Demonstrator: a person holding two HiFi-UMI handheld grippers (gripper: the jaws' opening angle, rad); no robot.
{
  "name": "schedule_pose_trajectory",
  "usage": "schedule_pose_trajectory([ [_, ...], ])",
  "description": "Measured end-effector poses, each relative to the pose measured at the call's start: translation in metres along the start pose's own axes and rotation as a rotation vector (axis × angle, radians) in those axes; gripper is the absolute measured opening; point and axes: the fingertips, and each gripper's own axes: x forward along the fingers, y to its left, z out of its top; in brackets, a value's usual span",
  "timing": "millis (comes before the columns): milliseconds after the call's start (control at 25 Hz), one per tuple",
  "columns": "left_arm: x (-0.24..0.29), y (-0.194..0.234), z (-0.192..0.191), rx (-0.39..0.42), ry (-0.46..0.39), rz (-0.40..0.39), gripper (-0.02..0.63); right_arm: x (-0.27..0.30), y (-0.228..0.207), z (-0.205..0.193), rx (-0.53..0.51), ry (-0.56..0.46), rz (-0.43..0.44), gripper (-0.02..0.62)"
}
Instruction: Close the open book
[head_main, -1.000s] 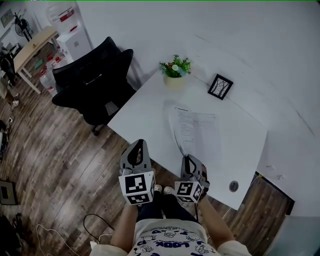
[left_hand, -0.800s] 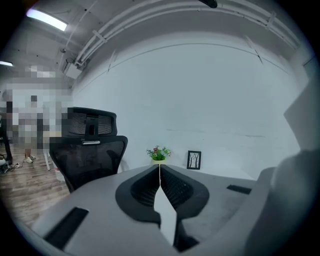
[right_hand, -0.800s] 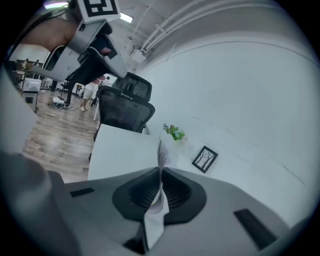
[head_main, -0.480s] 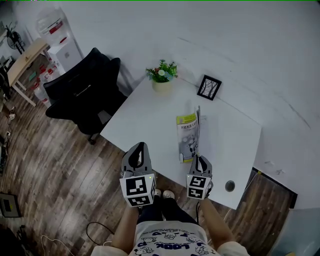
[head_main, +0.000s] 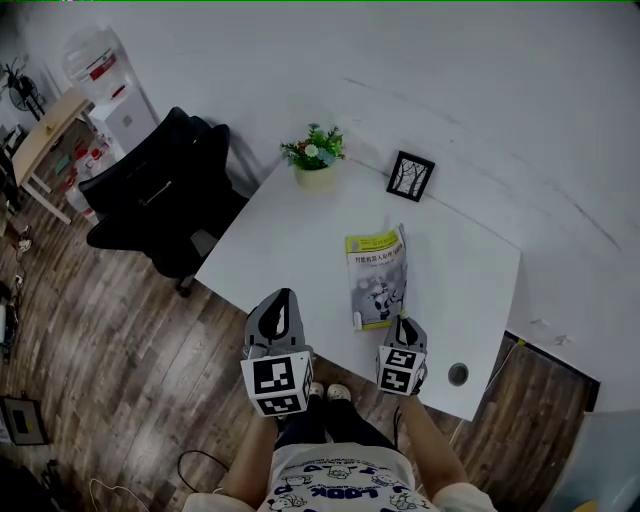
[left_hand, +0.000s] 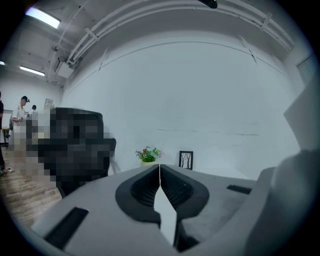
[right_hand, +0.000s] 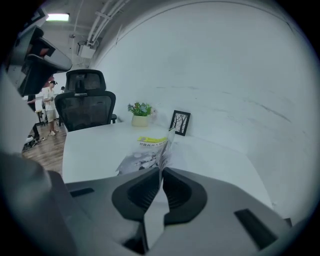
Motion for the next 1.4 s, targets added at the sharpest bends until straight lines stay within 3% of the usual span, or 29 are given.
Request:
schedule_pose_trajectory([
  [320,0.01,-0.014,0.006,0.019,-0.003,-0.026,0.026,0.021,-0.021,-0.034,0.19,0.115,-0.016,0.04],
  [720,0.017,-0.01,0.007,0.024,-0.001,-0.016,0.026,0.034,-0.033,-0.051,0.252,0.194,-0.02,0.063],
  [1200,0.021,-0.009,0.007,0.01,0.001,-0.028,0.026,0.027,-0.054,-0.057,0.264,0.2,-0.111,0.238],
  [1400,0.019,-0.006,0.011,0.004,-0.011,-0.028,0.026,0.003,-0.073,-0.025,0.284,0.067,-0.175,0.238],
])
